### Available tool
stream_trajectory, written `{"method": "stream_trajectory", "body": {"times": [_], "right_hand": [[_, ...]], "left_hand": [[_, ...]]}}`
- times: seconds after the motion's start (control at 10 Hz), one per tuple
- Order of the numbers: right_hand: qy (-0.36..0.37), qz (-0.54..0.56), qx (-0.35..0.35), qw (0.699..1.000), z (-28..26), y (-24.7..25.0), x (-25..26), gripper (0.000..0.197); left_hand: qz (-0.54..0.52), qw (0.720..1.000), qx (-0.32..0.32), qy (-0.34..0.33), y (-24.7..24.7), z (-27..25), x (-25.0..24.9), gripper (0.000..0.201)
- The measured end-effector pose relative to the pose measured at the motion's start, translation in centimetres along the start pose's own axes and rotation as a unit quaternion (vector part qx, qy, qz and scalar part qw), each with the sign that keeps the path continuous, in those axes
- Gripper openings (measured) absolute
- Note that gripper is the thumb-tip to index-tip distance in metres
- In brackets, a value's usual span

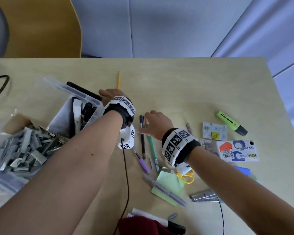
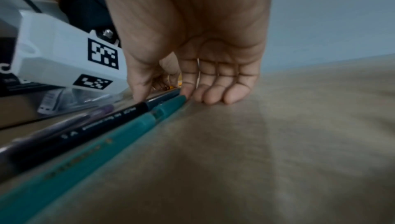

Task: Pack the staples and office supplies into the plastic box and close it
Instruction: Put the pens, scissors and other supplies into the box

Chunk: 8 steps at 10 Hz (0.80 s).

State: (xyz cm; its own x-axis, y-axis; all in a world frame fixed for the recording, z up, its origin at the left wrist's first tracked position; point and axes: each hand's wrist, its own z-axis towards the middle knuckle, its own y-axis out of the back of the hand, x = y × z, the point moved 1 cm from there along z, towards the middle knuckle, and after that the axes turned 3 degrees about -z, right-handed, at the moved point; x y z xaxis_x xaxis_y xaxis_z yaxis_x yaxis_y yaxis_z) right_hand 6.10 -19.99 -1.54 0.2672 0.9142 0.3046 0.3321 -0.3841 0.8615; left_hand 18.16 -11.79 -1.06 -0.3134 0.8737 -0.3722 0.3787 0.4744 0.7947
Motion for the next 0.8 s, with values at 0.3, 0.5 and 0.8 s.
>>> {"method": "stream_trajectory", "body": {"times": [0.3,0.5,0.8], "right_hand": [[-0.063,0.119,0.000,0.991,-0.3,0.5,-0.1,0.034],[-0.062,0.298,-0.142,0.942,-3.3,2.8,-0.7,0.012],[0.061,0.206,-0.146,0.966,-7.8,2.3,2.0,0.010]], "left_hand": [[-0.069,0.995,0.018,-0.065,1.3,-4.3,-0.4,0.039],[-0.090,0.976,0.015,-0.196,3.8,-8.1,1.4,0.019],[-0.178,0.941,0.122,-0.260,4.7,-12.5,3.2,0.027]]}}
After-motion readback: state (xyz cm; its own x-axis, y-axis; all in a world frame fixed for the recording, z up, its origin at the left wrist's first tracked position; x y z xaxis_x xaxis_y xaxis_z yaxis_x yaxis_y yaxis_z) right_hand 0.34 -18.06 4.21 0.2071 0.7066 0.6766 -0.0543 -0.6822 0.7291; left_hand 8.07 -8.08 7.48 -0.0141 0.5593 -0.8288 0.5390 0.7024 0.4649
